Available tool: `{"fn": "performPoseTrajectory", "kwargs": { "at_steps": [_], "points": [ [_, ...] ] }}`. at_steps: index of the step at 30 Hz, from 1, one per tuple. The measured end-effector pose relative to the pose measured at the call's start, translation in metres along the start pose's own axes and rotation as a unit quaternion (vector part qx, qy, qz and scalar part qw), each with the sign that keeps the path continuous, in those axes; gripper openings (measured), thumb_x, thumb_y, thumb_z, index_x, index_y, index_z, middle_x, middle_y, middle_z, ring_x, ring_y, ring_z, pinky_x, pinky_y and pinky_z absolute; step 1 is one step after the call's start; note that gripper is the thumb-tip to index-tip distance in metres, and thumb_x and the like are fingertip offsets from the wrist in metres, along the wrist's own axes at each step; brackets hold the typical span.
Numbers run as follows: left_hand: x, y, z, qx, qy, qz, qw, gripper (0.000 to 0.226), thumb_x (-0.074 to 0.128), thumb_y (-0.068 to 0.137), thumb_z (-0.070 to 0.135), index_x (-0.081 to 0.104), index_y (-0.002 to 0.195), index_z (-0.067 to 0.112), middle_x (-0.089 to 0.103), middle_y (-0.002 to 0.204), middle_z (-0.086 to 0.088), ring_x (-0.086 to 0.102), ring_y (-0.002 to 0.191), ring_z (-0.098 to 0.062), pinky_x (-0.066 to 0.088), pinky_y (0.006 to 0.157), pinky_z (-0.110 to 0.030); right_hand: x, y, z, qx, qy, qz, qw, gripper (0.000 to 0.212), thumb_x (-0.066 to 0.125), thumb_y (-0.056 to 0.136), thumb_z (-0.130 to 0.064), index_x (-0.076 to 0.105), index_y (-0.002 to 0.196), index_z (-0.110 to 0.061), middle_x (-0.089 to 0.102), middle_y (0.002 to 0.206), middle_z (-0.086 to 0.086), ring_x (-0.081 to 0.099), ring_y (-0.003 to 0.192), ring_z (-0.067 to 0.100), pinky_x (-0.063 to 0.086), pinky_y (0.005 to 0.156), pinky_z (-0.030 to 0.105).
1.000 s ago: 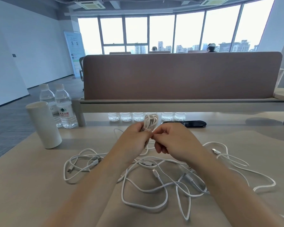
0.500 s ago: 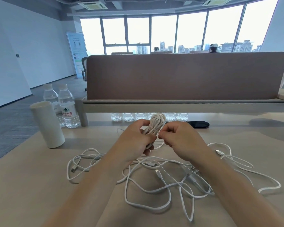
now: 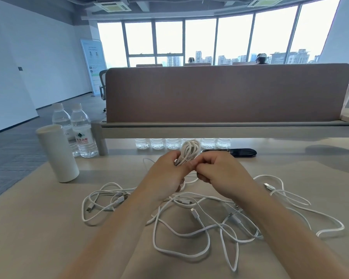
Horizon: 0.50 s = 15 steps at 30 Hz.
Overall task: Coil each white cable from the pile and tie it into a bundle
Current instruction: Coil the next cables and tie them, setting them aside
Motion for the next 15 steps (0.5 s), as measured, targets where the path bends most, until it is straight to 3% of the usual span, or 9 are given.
{"fn": "performPoseTrajectory", "kwargs": {
  "at_steps": [6,10,13,15],
  "points": [
    [-0.0070,0.0047,-0.0026,0.049,0.103,0.072,0.991,0.026,0.059,0.098,0.036,0.063,0.088,0.012,0.046,0.060,0.004,0.044,0.058,-0.020,0.039,0.058,-0.042,0.0006,-0.0033,-0.0056,-0.009,-0.027,-0.007,1.000,0.014,0.062,0.089,-0.014,0.071,0.079,-0.010,0.054,0.047,-0.010,0.041,0.045,0.004,0.036,0.055,0.025],
    [-0.0055,0.0027,-0.0027,0.060,0.124,0.106,0.985,0.021,0.059,0.099,0.032,0.065,0.089,0.015,0.049,0.060,0.008,0.046,0.056,-0.016,0.042,0.060,-0.041,-0.0010,-0.0048,-0.0048,-0.002,-0.019,-0.024,1.000,0.014,0.064,0.088,-0.015,0.070,0.077,-0.011,0.054,0.048,-0.009,0.043,0.047,0.008,0.039,0.060,0.027],
    [-0.0018,0.0003,-0.0023,0.051,0.123,0.111,0.985,0.018,0.057,0.099,0.031,0.062,0.088,0.017,0.057,0.064,0.002,0.055,0.059,-0.021,0.050,0.064,-0.043,-0.0017,-0.0051,-0.0041,0.004,-0.037,-0.048,0.998,0.016,0.061,0.092,-0.016,0.069,0.079,-0.012,0.058,0.051,-0.006,0.046,0.049,0.010,0.042,0.062,0.027],
    [-0.0008,-0.0014,-0.0023,0.031,0.086,0.092,0.992,0.015,0.057,0.100,0.028,0.061,0.091,0.016,0.066,0.069,-0.001,0.060,0.056,-0.016,0.053,0.064,-0.035,-0.0024,-0.0049,-0.0040,0.012,-0.053,-0.068,0.996,0.017,0.058,0.094,-0.014,0.069,0.081,-0.011,0.067,0.059,-0.003,0.053,0.052,0.008,0.047,0.063,0.025]
  ]
}}
Point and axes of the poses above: each hand's wrist, its own y-axis towards the middle knuckle, its own x-axis out of the palm, z = x × y, the point moved 3 cm from there along y, towards the middle knuckle
